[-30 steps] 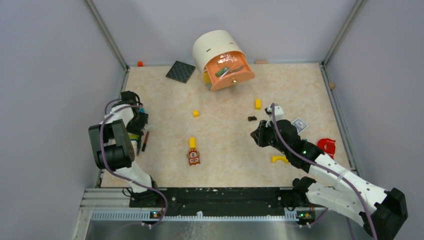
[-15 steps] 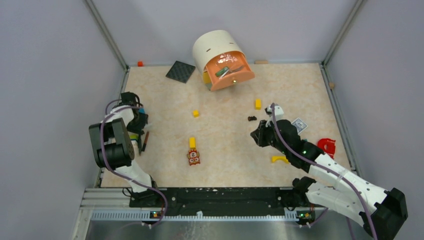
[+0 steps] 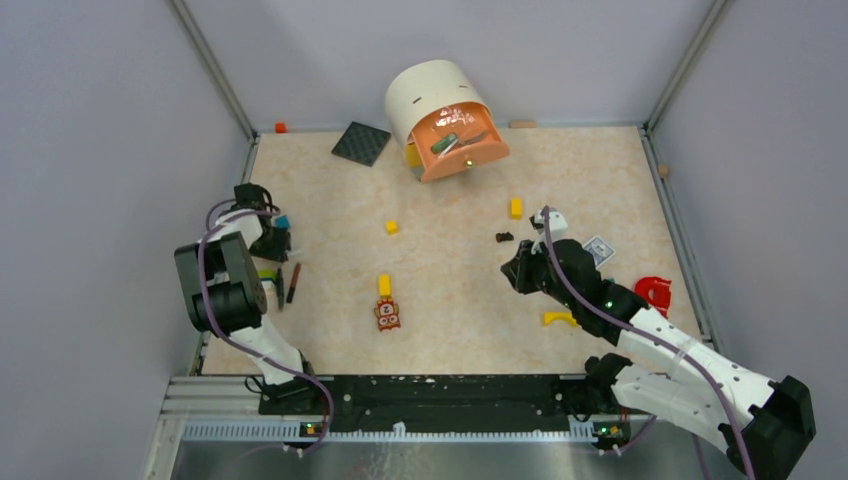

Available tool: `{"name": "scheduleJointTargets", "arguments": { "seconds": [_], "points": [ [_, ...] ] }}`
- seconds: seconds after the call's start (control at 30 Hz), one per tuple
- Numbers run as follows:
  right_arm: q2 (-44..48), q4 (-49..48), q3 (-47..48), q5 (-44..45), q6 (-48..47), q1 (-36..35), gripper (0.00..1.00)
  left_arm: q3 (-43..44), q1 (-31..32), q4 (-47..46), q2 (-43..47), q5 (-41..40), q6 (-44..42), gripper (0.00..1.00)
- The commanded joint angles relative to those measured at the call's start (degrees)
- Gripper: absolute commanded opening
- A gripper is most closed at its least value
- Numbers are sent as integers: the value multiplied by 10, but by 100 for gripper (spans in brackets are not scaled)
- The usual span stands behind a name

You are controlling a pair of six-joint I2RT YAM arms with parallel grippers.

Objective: Organize the makeup
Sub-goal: Pick up the lipstick at the center of the board.

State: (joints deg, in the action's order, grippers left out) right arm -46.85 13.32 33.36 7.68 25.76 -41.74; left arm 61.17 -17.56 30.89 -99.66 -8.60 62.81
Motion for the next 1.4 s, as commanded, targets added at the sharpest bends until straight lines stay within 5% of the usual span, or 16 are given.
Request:
{"name": "scheduleJointTargets", "arguments": {
  "seconds": [0.0,0.37,0.63,1.0,1.17,1.37],
  "points": [
    [13,-8,3,1,0,0,13,-26,-9,-27,-12,20,-7,30],
    [11,-12,0,0,0,0,13,-34,-6,-48,-24,77,-44,0],
    [10,-15,-2,-3,1,0,13,-61,11,-73,35,100,-106,0],
    [15,-16,-4,-2,1,0,13,-34,214,-94,228,-21,-216,0],
    [24,-16,-6,6,0,0,13,-41,318,-299,304,102,-352,0],
    [43,-22,-16,7,1,0,13,130,401,-360,197,224,-520,1]
  ]
}}
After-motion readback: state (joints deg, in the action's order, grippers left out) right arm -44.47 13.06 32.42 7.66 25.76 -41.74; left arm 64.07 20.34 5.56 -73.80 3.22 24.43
